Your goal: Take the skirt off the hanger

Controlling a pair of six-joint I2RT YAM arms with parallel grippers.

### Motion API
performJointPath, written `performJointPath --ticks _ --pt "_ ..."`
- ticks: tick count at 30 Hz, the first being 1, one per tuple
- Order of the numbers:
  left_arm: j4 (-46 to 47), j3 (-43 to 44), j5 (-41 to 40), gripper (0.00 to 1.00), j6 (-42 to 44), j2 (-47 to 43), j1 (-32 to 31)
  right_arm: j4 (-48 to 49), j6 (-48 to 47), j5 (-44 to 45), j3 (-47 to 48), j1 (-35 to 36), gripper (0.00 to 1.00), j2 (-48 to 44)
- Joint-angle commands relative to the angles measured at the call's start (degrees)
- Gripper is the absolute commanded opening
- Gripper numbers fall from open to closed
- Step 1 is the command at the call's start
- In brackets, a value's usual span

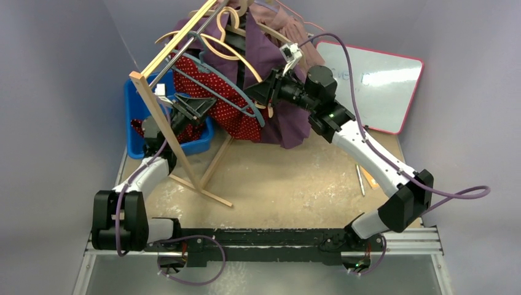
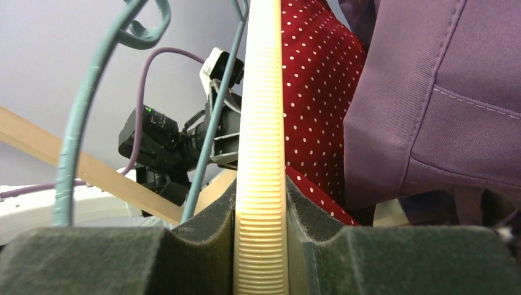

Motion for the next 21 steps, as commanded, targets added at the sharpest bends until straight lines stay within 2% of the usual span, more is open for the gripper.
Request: performJointPath --ticks 1,3,4,7,13,17,21 --pt "4.5 0.3 -1.5 0.37 -2.3 -2.8 -0.4 7.3 -1.1 1.5 -0.3 -0.2 0.0 -4.0" --pt "-0.5 -0.5 -1.6 0.09 -0.2 -5.3 -0.4 6.5 -2.1 2.7 -0.4 -0.2 0.0 -4.2" --pt "-3.4 -0.9 -1.7 0.0 1.1 -6.9 -0.4 6.1 -2.5 3.2 -0.4 -0.2 0.0 -4.1" --pt "-14.2 -1.1 -2.6 0.0 7.1 -12.2 -0.4 5.1 -3.8 4.4 -0.6 -0.2 0.0 -4.1" --pt "-46.0 4.9 -10.1 0.0 24.9 -18.8 -0.4 0.5 -8.1 9.1 -2.4 -0.2 0.02 -4.7" --pt "-51.9 6.0 -11.3 0.0 27.5 -18.2 -0.3 2.0 -7.9 9.1 -6.5 -0.2 0.02 -4.8" --pt "-52.3 5.6 -11.2 0.0 27.7 -16.9 -0.3 4.5 -6.8 4.6 -8.7 -0.2 0.01 -2.6"
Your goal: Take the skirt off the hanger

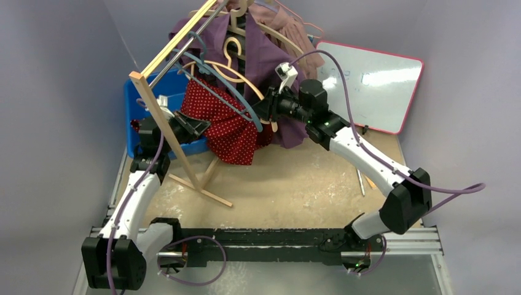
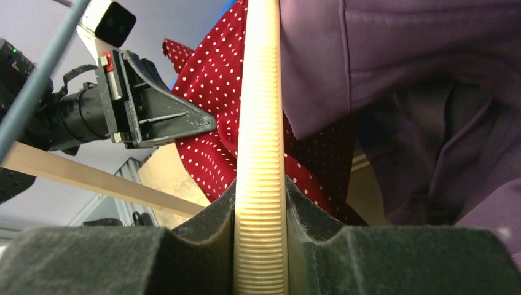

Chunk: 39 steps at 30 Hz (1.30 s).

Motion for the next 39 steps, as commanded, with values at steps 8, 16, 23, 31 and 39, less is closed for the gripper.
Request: performJointPath --ticks 8,16,23,31,39 --pt "-8.0 1.5 -4.7 0.0 5.8 1.3 0.0 20.8 7.2 -9.7 -3.1 0.0 0.09 4.1" --pt "-9.0 -0.3 -4.8 0.0 6.4 1.0 0.0 21.2 7.8 -10.3 -0.5 1.4 0.19 8.5" --pt "-9.3 -0.6 -4.6 0.0 7.0 1.2 0.0 20.6 7.8 -11.2 1.6 2.4 0.36 11.2" --pt "-9.7 -0.9 -4.7 0.0 7.5 0.9 0.0 19.9 7.2 -11.1 2.8 3.1 0.3 13.2" --pt "-9.8 -0.3 -4.4 0.0 7.4 0.9 0.0 12.5 0.4 -8.3 5.5 4.6 0.52 15.6"
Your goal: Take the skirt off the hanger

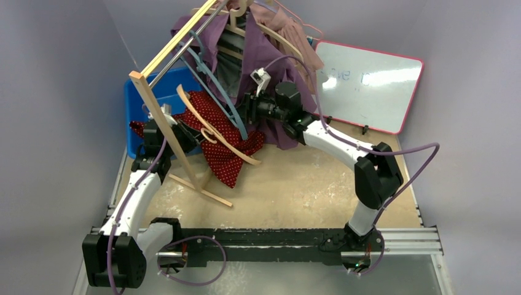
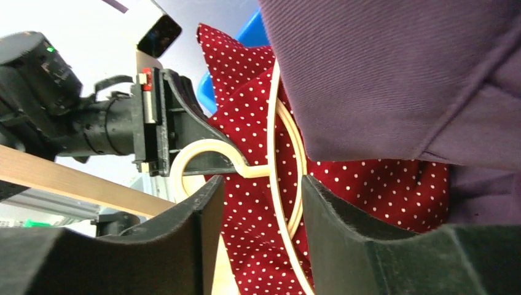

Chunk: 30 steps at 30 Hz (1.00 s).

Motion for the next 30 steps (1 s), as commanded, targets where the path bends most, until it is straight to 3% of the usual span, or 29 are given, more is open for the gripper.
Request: performJointPath --ticks 1,4,8,12,20,30 --pt "2.5 0.6 0.2 0.0 1.4 -0.6 0.0 -3.7 -7.5 1.6 3.3 2.0 0.56 0.1" --pt "2.3 1.0 0.0 0.0 1.4 -0.7 0.0 -5.2 -13.7 4.7 0.9 4.6 0.64 -1.0" --pt "2.0 0.9 0.0 0.0 1.4 -1.2 0.0 -7.8 -20.6 11.1 -1.8 8.5 0.65 -1.3" --pt "1.9 1.1 0.1 0.0 1.3 -1.0 0.0 -8.3 -21.9 11.1 -3.4 9.6 0.49 -0.3" --pt "1.5 1.1 0.1 0.0 1.2 -0.8 0.0 -6.8 -20.6 12.3 -5.0 11.2 0.4 2.0" --pt "1.3 1.6 0.2 0.0 1.2 -0.5 0.0 -9.9 -22.1 22.2 -4.2 12.1 0.41 4.5"
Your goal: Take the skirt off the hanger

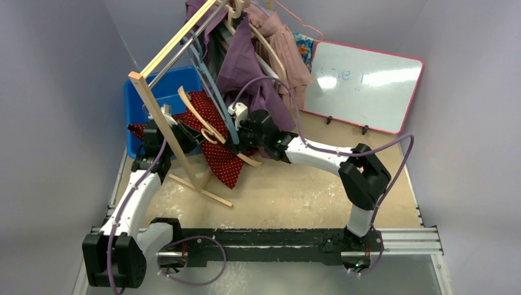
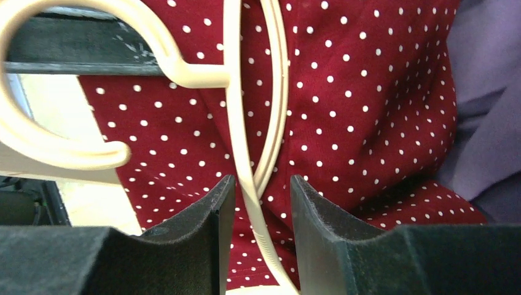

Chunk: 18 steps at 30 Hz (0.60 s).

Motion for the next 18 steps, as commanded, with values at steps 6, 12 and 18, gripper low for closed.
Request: performJointPath --ticks 6,12,18 --pt "2.0 2.0 0.6 0.0 1.1 -0.1 0.0 -1.3 -1.1 5.5 1.2 1.3 0.41 2.5" --pt "0.9 2.3 0.0 0.0 1.8 -0.8 0.0 0.4 -0.1 5.3 0.0 1.4 0.17 -0.9" --pt "-4.5 4.2 -4.5 0.0 5.4 -2.4 0.0 0.3 3.2 6.7 -2.3 1.4 0.03 -7.9"
